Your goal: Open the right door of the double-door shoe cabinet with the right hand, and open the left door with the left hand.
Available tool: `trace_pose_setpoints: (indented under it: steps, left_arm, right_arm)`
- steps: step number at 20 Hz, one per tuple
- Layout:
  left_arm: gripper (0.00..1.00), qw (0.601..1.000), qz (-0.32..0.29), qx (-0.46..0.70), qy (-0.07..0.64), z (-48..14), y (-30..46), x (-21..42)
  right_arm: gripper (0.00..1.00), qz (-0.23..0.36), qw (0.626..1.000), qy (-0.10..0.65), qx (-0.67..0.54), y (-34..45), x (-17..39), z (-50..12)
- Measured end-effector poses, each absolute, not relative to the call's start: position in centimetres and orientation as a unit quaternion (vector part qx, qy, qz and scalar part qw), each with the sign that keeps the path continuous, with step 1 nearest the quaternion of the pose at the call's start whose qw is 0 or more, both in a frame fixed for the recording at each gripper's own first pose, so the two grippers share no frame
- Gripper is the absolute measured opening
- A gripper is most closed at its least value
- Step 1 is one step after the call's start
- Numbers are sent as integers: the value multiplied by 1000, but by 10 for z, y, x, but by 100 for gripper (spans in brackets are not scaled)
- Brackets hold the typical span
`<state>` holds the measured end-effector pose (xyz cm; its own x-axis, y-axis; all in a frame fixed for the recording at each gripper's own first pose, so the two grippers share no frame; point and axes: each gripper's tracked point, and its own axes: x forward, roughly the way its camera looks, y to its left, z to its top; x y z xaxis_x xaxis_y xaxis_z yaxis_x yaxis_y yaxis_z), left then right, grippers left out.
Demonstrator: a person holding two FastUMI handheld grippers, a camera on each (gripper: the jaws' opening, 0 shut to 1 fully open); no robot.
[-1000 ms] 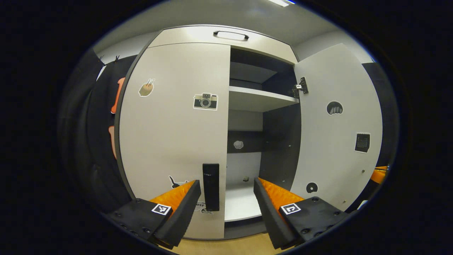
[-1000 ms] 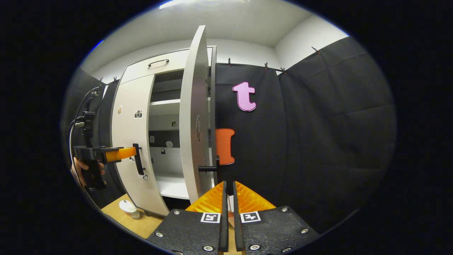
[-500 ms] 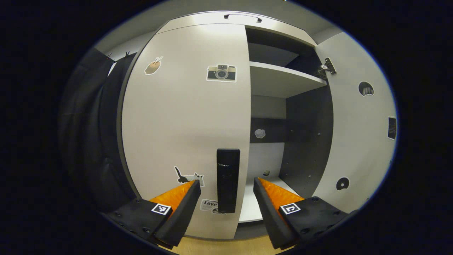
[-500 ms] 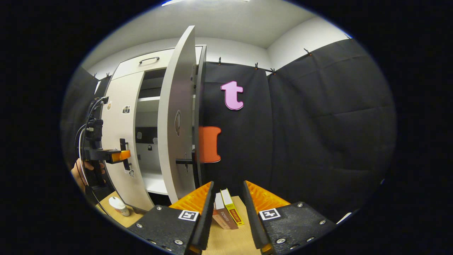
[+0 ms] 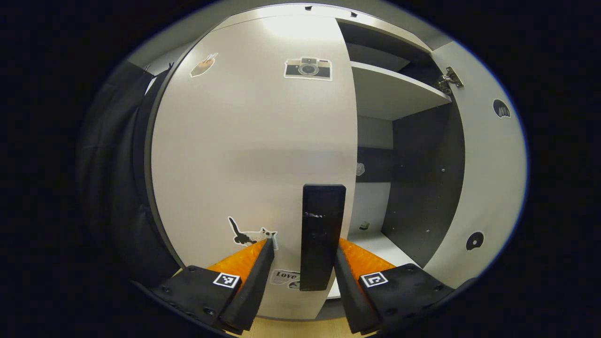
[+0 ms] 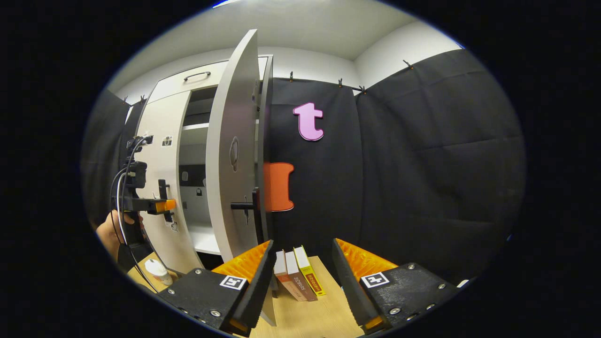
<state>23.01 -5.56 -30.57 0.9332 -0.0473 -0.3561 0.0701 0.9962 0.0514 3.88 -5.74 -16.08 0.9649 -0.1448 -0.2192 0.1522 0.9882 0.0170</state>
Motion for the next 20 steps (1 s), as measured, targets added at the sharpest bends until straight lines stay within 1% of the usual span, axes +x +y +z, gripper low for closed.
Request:
trace_pose_setpoints:
  steps: [1,2,3,5,6,8,9,11,14,17,19,20]
  left_arm:
    - [80,984,-32,36,173,-302,-57,230]
    - [75,984,-34,38,172,-305,-58,231]
    - [72,985,-44,30,166,-304,-65,231]
    - [48,985,-50,33,164,-303,-69,226]
    - [40,984,-47,38,168,-305,-70,230]
    - [35,983,-44,23,179,-305,-69,229]
    - [35,982,-45,16,183,-305,-68,227]
    - [30,982,-42,18,184,-304,-67,221]
    - [30,981,-35,24,187,-300,-62,204]
    - [29,979,-32,15,200,-298,-56,193]
    - [30,979,-32,16,202,-296,-52,184]
    - [27,979,-32,15,201,-295,-50,178]
  right_arm:
    - [74,-78,991,110,16,-60,38,-162]
    - [74,-78,990,112,18,-62,38,-164]
    - [74,-79,990,115,23,-63,37,-166]
    - [74,-79,989,117,33,-64,35,-167]
    - [74,-83,988,124,37,-66,34,-170]
    - [74,-81,988,127,43,-64,32,-170]
    - [74,-79,988,126,44,-62,31,-170]
    - [74,-73,988,127,44,-60,30,-170]
    - [74,-72,988,129,46,-57,23,-168]
    - [74,-47,990,119,62,-36,9,-153]
    - [74,-41,992,109,56,-32,3,-144]
    - [74,-38,992,105,53,-31,5,-139]
